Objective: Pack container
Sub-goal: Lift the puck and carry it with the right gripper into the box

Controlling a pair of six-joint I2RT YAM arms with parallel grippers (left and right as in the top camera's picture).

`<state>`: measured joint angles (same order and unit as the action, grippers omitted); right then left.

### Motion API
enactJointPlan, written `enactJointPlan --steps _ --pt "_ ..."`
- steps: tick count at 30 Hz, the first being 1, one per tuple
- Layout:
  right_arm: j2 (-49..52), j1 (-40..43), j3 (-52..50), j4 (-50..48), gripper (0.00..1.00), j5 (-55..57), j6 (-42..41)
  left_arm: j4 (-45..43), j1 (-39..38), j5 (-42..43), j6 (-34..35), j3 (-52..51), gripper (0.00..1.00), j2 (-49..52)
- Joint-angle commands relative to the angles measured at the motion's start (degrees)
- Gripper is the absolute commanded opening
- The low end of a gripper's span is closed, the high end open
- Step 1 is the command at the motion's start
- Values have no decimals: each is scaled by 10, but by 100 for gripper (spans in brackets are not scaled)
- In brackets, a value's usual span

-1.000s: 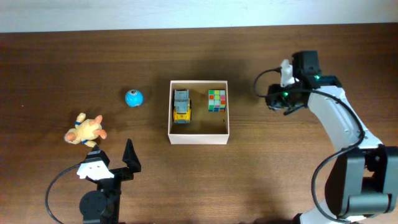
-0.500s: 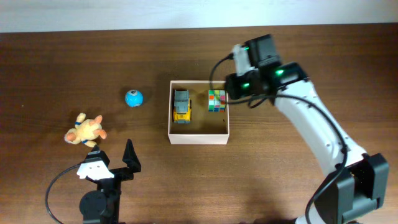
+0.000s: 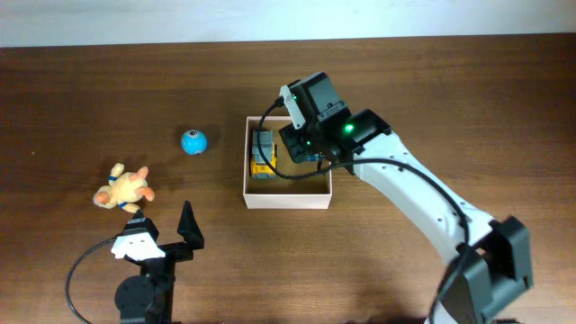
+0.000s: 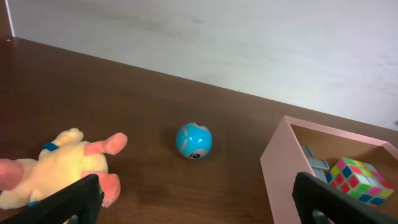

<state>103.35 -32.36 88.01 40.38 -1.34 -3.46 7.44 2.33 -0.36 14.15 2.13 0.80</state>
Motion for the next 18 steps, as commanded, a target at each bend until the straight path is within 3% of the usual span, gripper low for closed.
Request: enactJointPlan --steps 1,18 --pt "32 -3 13 -11 49 15 -10 -1 2 6 -9 -3 99 -5" --pt "114 -8 13 -64 49 11 -13 -1 2 6 -9 -3 99 -5"
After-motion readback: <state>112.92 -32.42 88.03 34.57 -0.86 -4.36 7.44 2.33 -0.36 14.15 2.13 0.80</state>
